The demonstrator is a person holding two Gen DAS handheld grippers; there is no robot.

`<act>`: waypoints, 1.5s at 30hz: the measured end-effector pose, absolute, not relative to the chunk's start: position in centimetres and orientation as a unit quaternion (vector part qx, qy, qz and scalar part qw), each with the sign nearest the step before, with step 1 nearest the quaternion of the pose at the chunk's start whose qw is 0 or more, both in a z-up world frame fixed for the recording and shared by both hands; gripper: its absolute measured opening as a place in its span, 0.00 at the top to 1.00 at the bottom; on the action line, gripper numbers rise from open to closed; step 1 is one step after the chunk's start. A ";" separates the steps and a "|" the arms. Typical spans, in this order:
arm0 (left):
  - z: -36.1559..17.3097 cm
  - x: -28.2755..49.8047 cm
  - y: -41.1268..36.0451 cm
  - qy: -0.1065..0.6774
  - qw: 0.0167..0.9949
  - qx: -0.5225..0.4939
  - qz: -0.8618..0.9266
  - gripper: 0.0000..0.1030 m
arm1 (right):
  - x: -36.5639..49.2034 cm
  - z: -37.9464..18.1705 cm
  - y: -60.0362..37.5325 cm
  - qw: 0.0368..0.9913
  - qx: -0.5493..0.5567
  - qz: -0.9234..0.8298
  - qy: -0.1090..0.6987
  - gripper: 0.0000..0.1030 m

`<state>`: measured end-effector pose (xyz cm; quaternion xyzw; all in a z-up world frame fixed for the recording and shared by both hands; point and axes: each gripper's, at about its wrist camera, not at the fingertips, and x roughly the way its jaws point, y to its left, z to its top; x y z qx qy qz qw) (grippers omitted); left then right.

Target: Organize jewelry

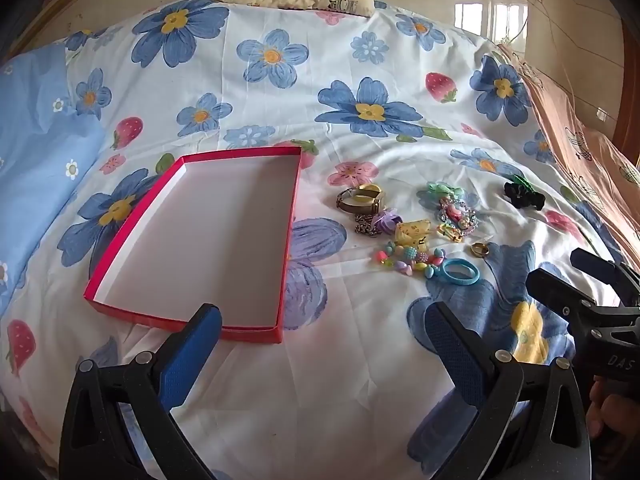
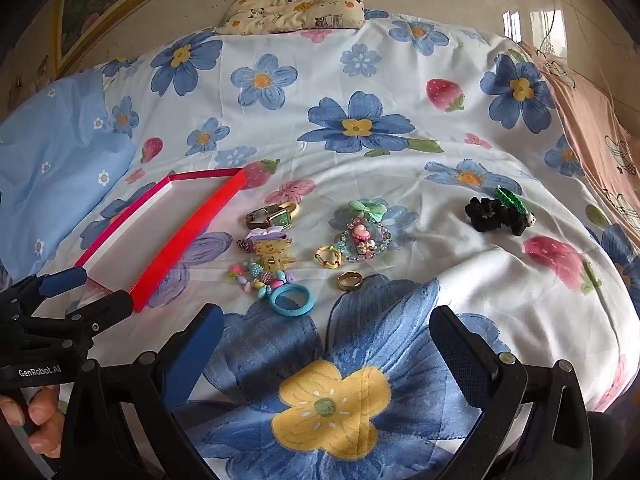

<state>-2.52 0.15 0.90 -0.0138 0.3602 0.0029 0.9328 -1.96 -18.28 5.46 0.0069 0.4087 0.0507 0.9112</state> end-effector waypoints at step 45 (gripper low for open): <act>0.3 -1.7 0.0 0.370 0.929 -0.018 -0.004 0.01 | -1.1 5.3 -17.6 0.878 0.032 0.071 0.473 0.00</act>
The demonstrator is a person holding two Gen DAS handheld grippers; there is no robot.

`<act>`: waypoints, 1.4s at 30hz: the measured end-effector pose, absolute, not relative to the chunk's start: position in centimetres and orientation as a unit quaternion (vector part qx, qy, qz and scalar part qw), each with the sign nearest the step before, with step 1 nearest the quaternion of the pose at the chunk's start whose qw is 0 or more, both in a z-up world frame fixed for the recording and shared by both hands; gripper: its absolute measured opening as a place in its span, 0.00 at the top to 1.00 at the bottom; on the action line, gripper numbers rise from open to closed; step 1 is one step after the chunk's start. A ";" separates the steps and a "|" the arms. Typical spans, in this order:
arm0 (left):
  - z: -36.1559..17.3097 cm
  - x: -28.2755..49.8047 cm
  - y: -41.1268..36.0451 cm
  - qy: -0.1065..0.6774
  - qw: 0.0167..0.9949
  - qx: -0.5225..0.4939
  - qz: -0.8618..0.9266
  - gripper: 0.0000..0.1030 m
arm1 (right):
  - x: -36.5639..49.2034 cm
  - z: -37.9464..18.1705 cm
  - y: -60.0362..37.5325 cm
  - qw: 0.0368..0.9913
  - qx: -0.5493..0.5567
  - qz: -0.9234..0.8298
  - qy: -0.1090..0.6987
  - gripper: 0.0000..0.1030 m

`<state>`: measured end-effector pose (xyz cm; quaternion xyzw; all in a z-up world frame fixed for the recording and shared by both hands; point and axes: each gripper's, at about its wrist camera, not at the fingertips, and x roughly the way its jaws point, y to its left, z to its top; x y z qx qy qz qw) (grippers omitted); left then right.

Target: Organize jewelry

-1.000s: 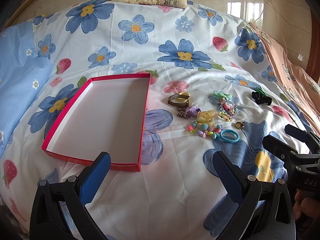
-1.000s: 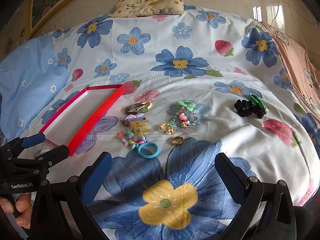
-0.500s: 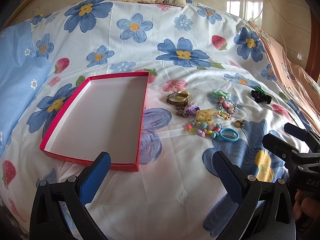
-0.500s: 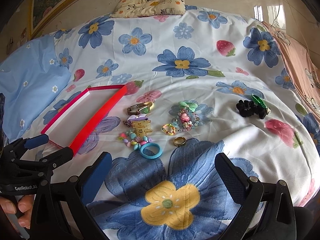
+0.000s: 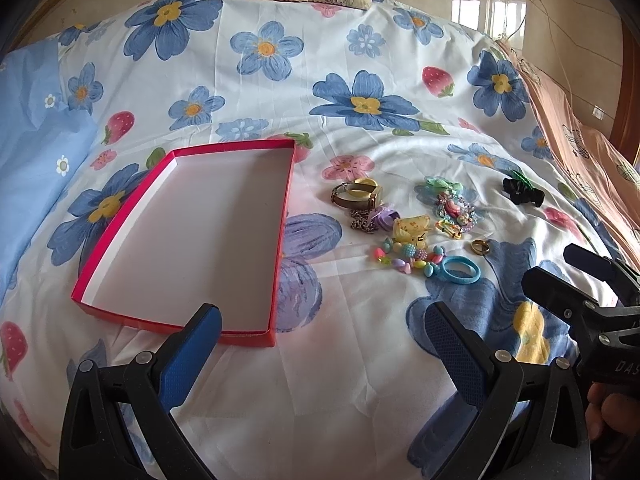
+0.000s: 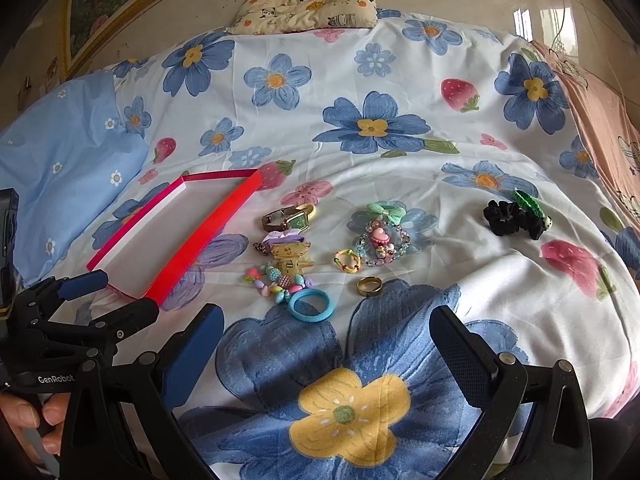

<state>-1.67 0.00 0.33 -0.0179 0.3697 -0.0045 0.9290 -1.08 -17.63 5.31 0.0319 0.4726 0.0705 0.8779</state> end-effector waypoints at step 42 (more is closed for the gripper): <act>-4.3 16.6 -4.4 0.468 0.875 -0.038 -0.119 0.39 | 11.8 -1.1 -24.8 0.858 0.077 0.037 0.506 0.71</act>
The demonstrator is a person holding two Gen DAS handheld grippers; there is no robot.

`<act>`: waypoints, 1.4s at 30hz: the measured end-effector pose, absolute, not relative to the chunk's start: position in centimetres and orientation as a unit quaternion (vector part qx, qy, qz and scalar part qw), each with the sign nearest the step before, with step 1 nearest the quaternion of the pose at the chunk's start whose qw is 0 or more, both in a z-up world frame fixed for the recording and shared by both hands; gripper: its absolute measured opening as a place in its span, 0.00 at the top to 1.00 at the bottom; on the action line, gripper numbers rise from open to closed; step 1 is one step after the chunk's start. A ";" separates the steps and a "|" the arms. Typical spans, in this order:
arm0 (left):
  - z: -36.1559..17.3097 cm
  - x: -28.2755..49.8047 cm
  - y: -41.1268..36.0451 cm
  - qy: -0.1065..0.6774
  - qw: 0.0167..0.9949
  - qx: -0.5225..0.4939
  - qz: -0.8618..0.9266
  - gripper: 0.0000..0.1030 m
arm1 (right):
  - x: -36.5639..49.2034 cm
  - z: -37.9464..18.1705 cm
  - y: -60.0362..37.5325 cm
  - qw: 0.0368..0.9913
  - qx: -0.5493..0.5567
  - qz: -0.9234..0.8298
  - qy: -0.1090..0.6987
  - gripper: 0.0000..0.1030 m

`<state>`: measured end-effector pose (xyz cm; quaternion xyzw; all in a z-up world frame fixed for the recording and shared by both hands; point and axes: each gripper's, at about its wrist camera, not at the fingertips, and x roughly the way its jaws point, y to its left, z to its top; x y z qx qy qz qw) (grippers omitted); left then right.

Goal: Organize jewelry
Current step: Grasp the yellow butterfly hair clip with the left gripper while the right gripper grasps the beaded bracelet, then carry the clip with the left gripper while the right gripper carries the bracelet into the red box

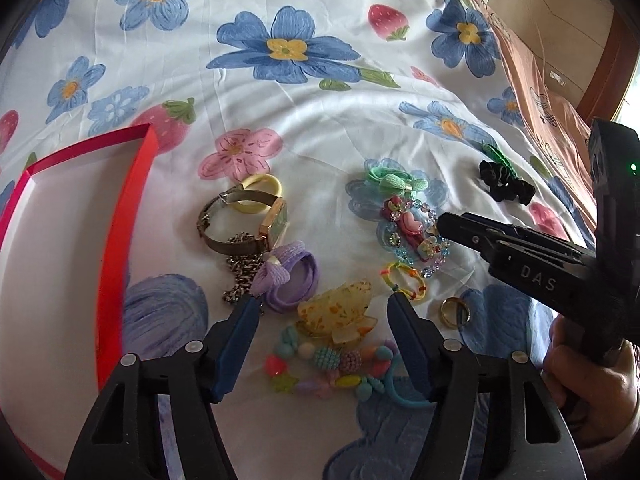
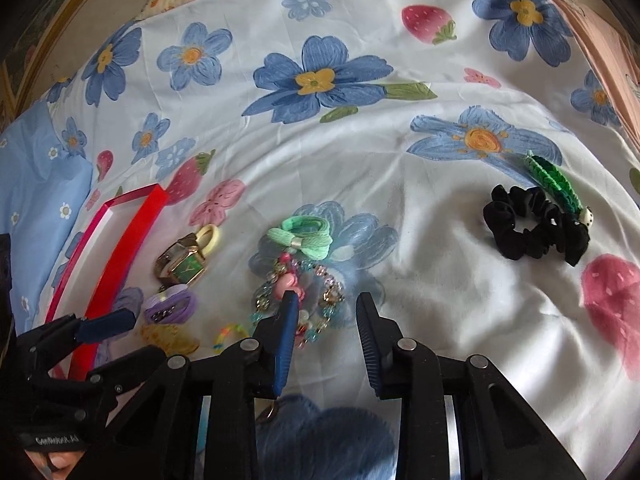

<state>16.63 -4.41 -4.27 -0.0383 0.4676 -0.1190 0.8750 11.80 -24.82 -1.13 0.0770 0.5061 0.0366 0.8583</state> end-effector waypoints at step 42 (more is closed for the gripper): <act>1.4 5.9 8.7 0.409 0.905 -0.114 -0.036 0.63 | 10.3 6.2 -11.5 0.881 0.056 0.188 0.429 0.92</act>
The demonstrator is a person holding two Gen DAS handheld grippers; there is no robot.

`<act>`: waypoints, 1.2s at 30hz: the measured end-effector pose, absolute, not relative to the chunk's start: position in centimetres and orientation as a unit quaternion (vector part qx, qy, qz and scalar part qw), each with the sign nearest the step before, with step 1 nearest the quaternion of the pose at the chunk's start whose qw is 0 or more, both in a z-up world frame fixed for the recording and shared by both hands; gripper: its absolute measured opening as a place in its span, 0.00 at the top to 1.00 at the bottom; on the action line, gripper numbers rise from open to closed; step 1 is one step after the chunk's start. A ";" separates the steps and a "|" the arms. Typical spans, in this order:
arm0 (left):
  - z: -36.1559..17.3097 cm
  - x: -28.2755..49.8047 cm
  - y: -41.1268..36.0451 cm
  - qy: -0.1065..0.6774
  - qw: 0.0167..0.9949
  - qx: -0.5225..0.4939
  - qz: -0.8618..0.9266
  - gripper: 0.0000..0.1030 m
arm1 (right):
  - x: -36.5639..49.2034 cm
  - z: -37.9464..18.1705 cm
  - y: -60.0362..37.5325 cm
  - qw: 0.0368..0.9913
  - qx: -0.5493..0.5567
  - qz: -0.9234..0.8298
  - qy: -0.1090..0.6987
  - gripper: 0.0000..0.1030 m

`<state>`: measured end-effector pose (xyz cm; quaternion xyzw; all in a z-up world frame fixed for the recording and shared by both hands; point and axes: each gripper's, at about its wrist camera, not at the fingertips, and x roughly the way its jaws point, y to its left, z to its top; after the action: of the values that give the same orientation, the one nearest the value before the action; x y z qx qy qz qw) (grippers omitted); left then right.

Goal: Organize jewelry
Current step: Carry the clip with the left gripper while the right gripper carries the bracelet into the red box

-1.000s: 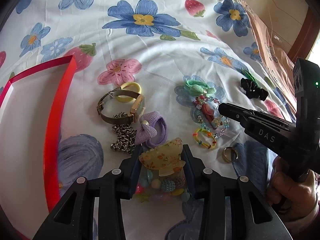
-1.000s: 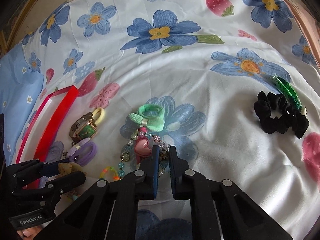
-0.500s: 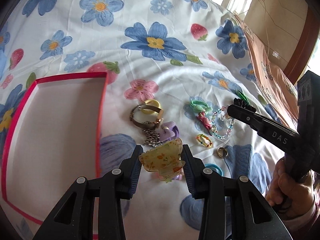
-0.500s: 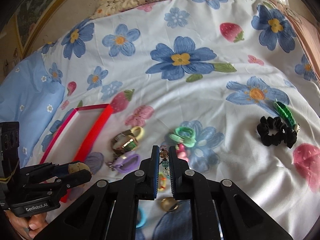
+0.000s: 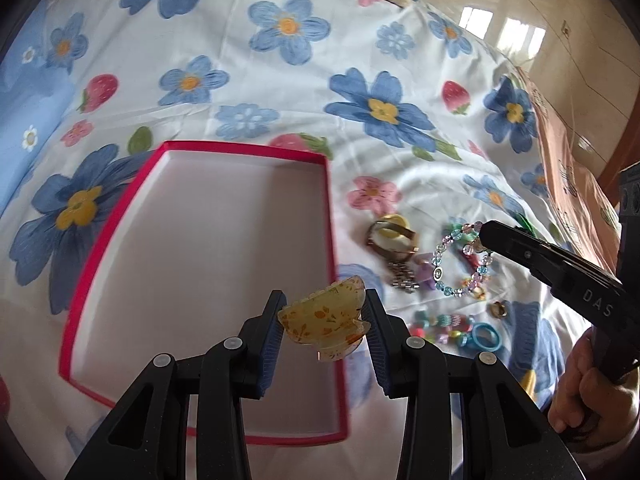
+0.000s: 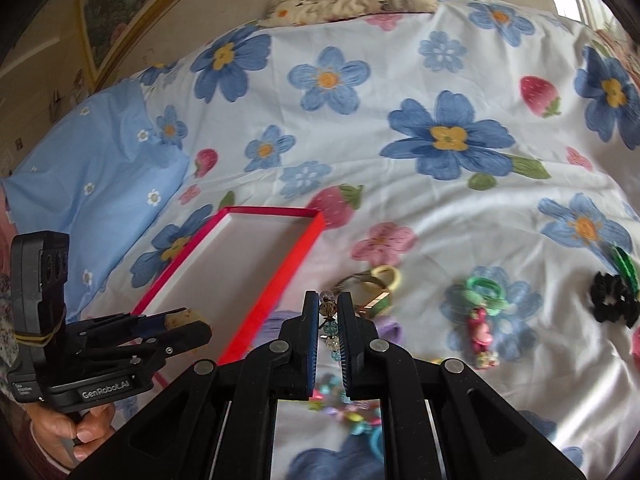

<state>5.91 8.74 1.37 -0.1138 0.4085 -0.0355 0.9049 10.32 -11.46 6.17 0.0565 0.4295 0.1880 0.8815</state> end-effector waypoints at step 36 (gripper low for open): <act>-3.5 7.8 16.1 0.454 0.879 -0.121 0.082 0.63 | 12.7 -2.5 1.3 0.804 0.026 0.281 0.523 0.92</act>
<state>7.79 16.09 -3.49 -0.1211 0.4535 0.0816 0.8792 12.69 1.32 -2.54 0.0265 0.5233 0.2811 0.8040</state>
